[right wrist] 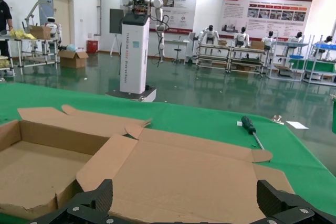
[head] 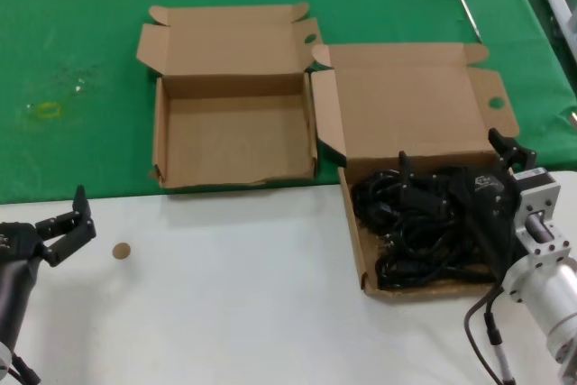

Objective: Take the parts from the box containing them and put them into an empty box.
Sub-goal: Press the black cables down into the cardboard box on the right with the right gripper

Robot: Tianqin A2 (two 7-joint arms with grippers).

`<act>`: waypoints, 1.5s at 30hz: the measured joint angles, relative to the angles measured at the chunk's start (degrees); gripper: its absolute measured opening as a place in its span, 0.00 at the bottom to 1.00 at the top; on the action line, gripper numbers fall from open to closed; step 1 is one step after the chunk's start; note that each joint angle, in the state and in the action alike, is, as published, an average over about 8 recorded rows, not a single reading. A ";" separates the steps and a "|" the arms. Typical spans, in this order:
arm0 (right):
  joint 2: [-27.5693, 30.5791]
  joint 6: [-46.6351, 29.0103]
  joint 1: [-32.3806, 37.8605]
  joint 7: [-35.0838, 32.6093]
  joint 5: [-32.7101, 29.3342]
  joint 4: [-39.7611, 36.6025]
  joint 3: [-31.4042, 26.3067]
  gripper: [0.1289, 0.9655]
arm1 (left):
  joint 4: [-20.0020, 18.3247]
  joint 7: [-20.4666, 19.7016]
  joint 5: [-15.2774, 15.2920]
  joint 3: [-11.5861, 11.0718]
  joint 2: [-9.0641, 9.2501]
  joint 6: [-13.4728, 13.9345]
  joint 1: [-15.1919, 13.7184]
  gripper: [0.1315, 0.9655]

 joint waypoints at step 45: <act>2.11 0.96 0.81 0.54 0.50 -0.46 -1.67 1.00 | 0.00 0.00 0.01 0.00 0.00 0.00 0.00 0.76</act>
